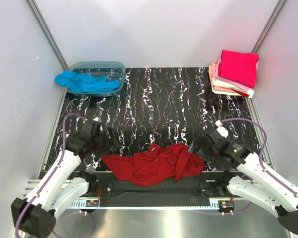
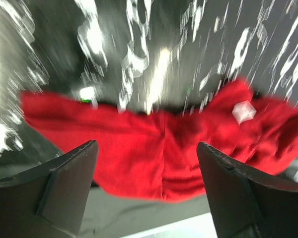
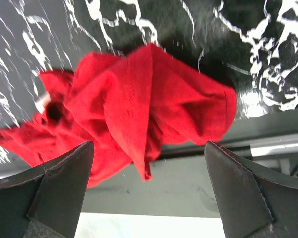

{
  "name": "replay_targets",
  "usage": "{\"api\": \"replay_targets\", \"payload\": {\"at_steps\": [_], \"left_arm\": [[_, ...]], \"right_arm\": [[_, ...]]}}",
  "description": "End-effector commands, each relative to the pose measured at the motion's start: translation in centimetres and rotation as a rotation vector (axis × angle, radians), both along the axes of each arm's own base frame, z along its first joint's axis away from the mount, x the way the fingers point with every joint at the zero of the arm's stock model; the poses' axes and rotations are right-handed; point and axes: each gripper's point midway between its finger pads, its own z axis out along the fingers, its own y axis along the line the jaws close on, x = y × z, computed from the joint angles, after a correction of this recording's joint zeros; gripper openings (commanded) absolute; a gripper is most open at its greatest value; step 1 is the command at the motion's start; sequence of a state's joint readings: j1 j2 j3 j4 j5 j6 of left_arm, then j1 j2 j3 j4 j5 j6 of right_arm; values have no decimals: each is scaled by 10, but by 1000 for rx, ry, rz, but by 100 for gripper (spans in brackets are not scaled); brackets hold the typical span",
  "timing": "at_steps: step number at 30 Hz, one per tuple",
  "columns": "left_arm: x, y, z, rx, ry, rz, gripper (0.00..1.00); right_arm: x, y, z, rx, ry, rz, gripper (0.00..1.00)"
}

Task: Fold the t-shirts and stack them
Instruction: Flatten the tshirt out

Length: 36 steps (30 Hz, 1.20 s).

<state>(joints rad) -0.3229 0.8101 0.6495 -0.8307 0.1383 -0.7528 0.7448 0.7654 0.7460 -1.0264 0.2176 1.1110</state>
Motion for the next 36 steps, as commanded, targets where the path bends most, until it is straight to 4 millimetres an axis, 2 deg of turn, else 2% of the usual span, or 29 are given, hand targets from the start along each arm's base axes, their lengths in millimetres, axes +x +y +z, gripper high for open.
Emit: {"api": "replay_targets", "payload": {"at_steps": [1,5,7,10,11,17,20,23,26,30,33,36], "left_arm": [[-22,-10,-13,-4,50,32,84],[-40,-29,-27,35,88,-34,76],[-45,-37,-30,63,80,-70,66],[-48,-51,-38,87,80,-129,55],[-50,-52,-45,112,100,-140,55],[-44,-67,-53,244,96,-207,55],[-41,-65,-62,311,107,-213,55],[-37,-71,-66,298,93,-226,55],[-33,-78,-60,274,60,-229,57],[-26,-75,-56,308,34,-223,60],[-27,-67,-64,372,60,-225,54],[-29,-65,-72,396,82,-230,42]], "right_arm": [[-14,8,6,1,44,88,100],[-27,11,0,-26,76,130,100],[-31,6,-5,-43,82,131,100],[-35,4,-12,-37,89,130,100],[-35,5,-13,-30,89,130,100],[-35,9,-14,-18,86,143,100],[-34,9,-14,-27,91,154,100],[-35,8,-15,-32,91,158,100],[-37,7,-19,-32,96,160,100],[-37,10,-23,-22,100,167,100],[-36,13,-25,-15,103,170,100],[-35,14,-23,-18,101,177,100]]}}
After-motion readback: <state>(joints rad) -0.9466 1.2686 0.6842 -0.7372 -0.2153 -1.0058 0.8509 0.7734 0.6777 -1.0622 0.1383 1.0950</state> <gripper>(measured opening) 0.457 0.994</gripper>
